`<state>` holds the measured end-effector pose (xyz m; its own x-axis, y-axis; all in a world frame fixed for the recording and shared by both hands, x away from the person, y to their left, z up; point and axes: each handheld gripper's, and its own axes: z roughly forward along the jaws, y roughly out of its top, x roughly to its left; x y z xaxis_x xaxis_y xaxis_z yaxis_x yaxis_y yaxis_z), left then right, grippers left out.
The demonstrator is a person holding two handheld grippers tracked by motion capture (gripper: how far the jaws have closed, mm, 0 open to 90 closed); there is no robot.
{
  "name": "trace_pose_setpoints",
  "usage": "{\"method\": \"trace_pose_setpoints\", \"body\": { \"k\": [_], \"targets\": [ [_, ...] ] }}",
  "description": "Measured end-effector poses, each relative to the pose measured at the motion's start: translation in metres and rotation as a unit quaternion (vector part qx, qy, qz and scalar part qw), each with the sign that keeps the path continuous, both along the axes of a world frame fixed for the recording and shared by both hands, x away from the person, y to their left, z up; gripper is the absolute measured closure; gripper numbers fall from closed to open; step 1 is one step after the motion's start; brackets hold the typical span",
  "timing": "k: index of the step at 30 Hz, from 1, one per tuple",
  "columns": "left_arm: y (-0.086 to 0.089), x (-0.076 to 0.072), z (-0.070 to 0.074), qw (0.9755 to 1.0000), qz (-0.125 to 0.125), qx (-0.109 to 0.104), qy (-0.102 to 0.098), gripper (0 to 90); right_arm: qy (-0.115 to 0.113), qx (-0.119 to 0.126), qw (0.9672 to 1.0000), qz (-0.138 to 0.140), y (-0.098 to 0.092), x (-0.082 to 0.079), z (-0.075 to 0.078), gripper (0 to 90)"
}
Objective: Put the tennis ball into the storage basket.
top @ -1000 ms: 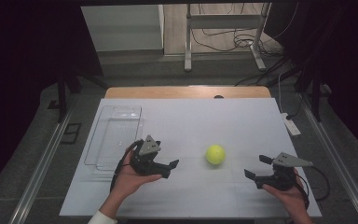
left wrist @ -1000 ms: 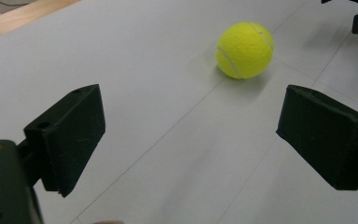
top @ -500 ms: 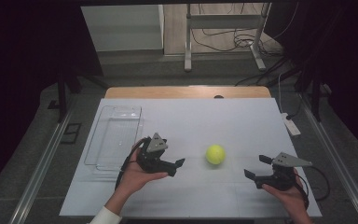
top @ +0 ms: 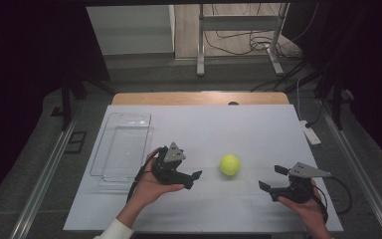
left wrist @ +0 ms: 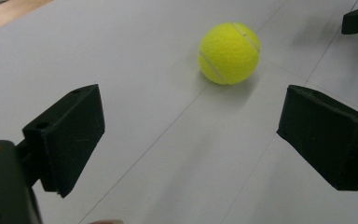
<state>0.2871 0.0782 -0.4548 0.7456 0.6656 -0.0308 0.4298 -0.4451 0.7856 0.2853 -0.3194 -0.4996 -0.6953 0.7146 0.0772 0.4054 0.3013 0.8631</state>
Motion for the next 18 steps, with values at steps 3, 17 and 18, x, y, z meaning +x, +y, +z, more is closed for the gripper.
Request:
{"method": "trace_pose_setpoints", "body": {
  "k": [3, 17, 18],
  "targets": [
    [0.001, 0.003, 0.0, 1.0, 0.006, -0.002, 0.002, 8.1, 0.0, -0.001, 1.0, 0.006, 0.001, -0.001, 0.001, 11.8],
    [-0.029, 0.019, 0.001, 0.9996, -0.02, 0.019, 0.006, 8.0, 0.001, 0.002, 0.9999, 0.011, 0.002, -0.001, 0.0, 11.9],
    [-0.029, 0.02, 0.0, 0.9996, -0.02, 0.016, 0.007, 8.0, 0.001, 0.002, 0.9999, 0.011, 0.002, -0.001, 0.0, 11.9]
  ]
}}
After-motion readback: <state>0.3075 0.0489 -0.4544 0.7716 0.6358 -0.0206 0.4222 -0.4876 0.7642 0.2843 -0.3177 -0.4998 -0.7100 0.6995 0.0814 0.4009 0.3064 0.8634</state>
